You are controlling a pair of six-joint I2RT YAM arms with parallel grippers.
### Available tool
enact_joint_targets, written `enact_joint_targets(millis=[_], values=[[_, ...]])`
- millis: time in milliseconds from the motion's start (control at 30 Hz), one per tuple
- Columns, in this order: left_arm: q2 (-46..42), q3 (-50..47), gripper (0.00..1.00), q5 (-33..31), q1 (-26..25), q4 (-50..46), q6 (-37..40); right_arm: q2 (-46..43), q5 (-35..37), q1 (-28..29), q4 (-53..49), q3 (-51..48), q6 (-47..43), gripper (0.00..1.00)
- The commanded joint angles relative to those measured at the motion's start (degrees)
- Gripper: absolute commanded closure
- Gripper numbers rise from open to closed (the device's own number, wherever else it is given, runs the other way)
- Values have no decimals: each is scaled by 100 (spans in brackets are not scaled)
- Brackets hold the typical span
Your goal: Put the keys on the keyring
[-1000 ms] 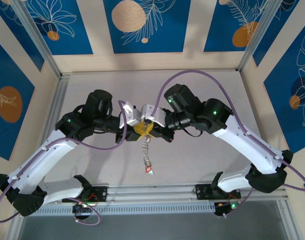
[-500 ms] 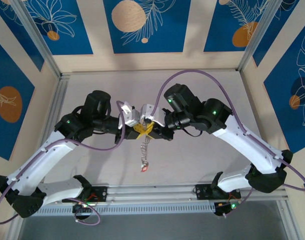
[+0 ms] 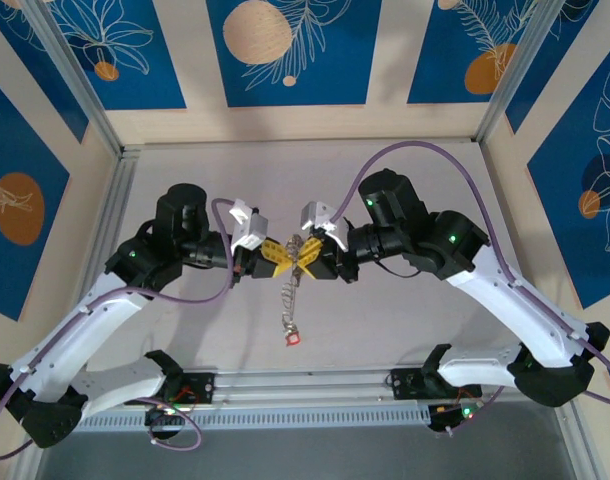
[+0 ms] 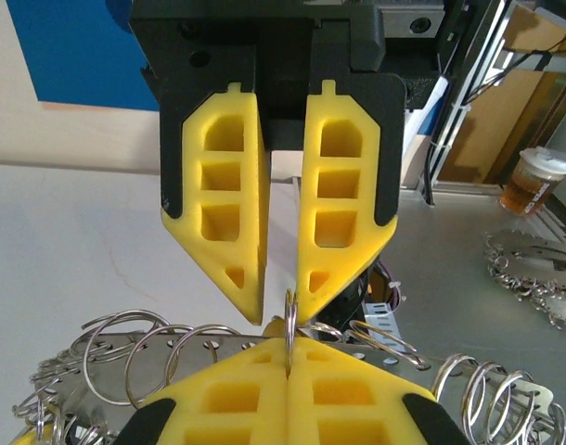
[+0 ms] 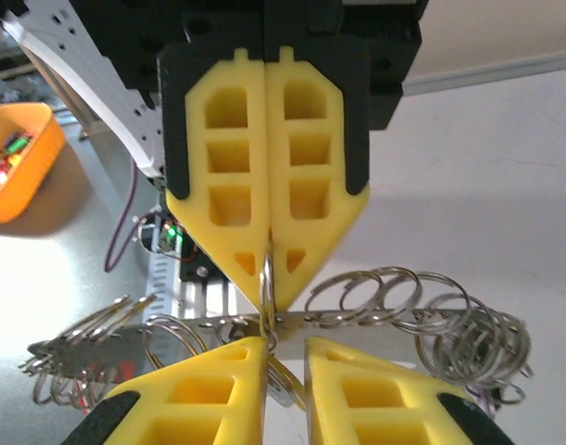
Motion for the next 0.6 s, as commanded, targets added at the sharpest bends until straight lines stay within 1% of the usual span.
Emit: enact_joint_targets(millis=[0, 133, 300, 467, 567], values=[[-183, -97, 100, 374, 53, 722, -334, -79, -509, -37, 431, -143, 243, 83], [-222, -236, 100, 433, 51, 1066, -545, -33, -622, -32, 553, -224, 301, 87], [-250, -389, 100, 439, 54, 1473, -759, -114, -745, -30, 962, -380, 460, 92], [-310, -664, 100, 539, 66, 2176, -1227, -437, -410, -54, 1632, -783, 670, 93], [-310, -721, 100, 588, 64, 2272, -1321, -546, -289, -68, 1822, -906, 763, 95]])
